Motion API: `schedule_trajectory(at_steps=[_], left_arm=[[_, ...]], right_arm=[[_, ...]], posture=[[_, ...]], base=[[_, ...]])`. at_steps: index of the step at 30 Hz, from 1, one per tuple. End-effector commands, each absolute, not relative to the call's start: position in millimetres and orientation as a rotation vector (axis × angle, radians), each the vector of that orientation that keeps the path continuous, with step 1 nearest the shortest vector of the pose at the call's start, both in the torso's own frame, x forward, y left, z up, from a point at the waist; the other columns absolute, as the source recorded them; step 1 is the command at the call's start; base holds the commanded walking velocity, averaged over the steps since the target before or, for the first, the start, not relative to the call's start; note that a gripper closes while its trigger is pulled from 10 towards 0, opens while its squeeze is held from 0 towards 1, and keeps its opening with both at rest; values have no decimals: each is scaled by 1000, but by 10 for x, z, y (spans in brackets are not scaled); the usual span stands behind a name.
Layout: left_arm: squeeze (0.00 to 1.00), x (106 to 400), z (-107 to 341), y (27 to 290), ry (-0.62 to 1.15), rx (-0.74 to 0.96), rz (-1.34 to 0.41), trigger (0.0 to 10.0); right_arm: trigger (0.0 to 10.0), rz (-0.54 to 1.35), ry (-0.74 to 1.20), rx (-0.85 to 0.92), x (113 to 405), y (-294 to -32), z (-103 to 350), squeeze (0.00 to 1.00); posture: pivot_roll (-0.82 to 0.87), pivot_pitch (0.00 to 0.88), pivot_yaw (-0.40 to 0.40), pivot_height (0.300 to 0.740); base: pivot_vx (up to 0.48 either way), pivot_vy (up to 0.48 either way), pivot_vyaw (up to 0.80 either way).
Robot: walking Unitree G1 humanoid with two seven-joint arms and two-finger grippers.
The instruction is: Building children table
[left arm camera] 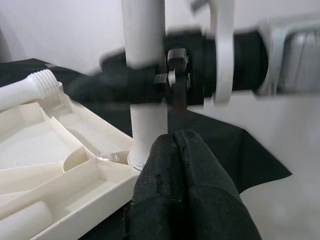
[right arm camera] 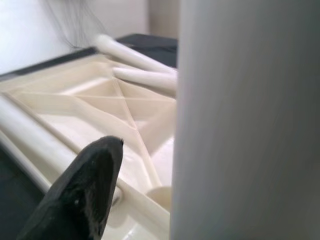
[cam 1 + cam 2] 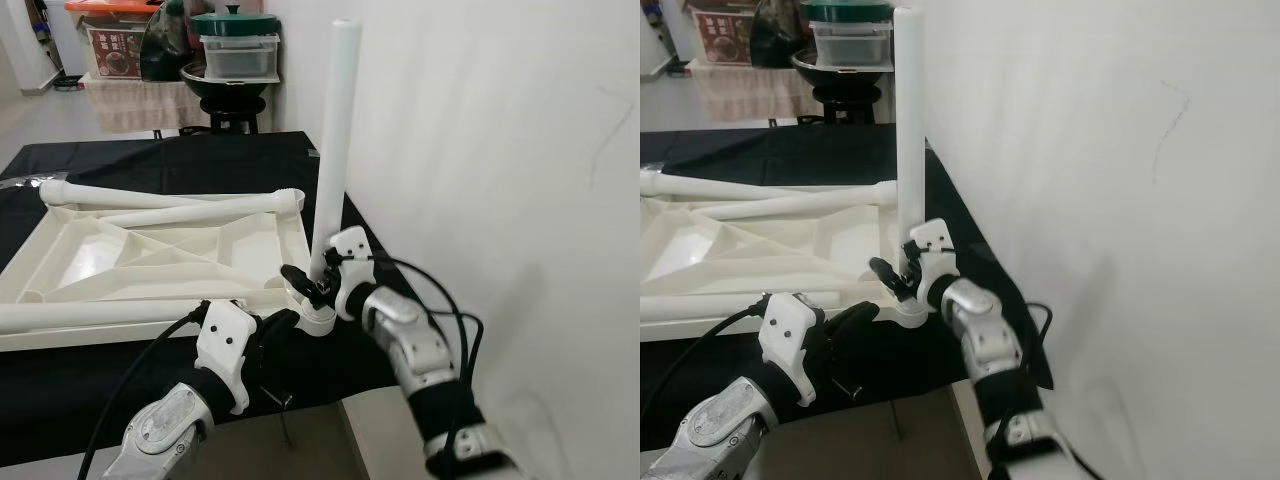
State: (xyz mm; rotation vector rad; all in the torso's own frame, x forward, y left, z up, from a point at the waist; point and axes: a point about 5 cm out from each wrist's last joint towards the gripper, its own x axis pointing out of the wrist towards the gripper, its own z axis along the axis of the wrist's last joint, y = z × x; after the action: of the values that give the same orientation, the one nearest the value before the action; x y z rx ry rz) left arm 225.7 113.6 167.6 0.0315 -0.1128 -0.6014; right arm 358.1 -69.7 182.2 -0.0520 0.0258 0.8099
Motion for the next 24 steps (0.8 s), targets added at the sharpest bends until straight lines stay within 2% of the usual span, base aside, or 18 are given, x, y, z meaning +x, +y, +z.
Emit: schedule_trajectory(at_steps=[1, 3, 7, 11, 12, 13, 14, 15, 16, 24], left_arm=[[0, 2267, 1660, 1122, -112, 37, -601, 10000], [0, 2268, 1654, 1119, -112, 38, -600, 10000], [0, 2269, 1649, 1122, -110, 38, -598, 10000], [0, 2264, 1639, 1128, -107, 39, -599, 10000], [0, 2261, 1636, 1129, -106, 39, -599, 10000], [0, 2261, 1636, 1129, -106, 39, -599, 10000], [0, 2259, 1633, 1128, -105, 39, -600, 10000], [0, 2259, 1633, 1128, -105, 39, -600, 10000], [0, 2256, 1631, 1127, -104, 38, -600, 10000], [0, 2239, 1640, 1121, -105, 37, -601, 10000]], right_arm=[[10000, 912, 30, -66, 3582, -737, 1808, 0], [10000, 1023, 28, -134, 3592, -863, 1834, 0], [10000, 1156, 42, -162, 3605, -1021, 1895, 0], [10000, 1182, 71, -136, 3642, -1128, 1907, 0], [8667, 1178, 75, -129, 3654, -1170, 1910, 0], [8667, 1178, 75, -129, 3654, -1170, 1910, 0], [6588, 1174, 75, -121, 3667, -1209, 1916, 0], [6588, 1174, 75, -121, 3667, -1209, 1916, 0], [0, 1148, 66, -109, 3687, -1253, 1929, 0], [0, 1102, 23, -90, 3658, -1404, 1919, 0]], posture=[[2, 2, -96, 740], [4, 0, -99, 740], [5, 0, -99, 740], [8, 0, -92, 740], [9, 0, -91, 740], [9, 0, -91, 740], [9, 0, -91, 740], [9, 0, -91, 740], [9, 0, -91, 740], [-4, 4, -86, 740]], base=[[0, 0, 0], [0, 0, 0], [0, 0, 0], [0, 0, 0], [0, 0, 0], [0, 0, 0], [0, 0, 0], [0, 0, 0], [0, 0, 0], [0, 0, 0]])
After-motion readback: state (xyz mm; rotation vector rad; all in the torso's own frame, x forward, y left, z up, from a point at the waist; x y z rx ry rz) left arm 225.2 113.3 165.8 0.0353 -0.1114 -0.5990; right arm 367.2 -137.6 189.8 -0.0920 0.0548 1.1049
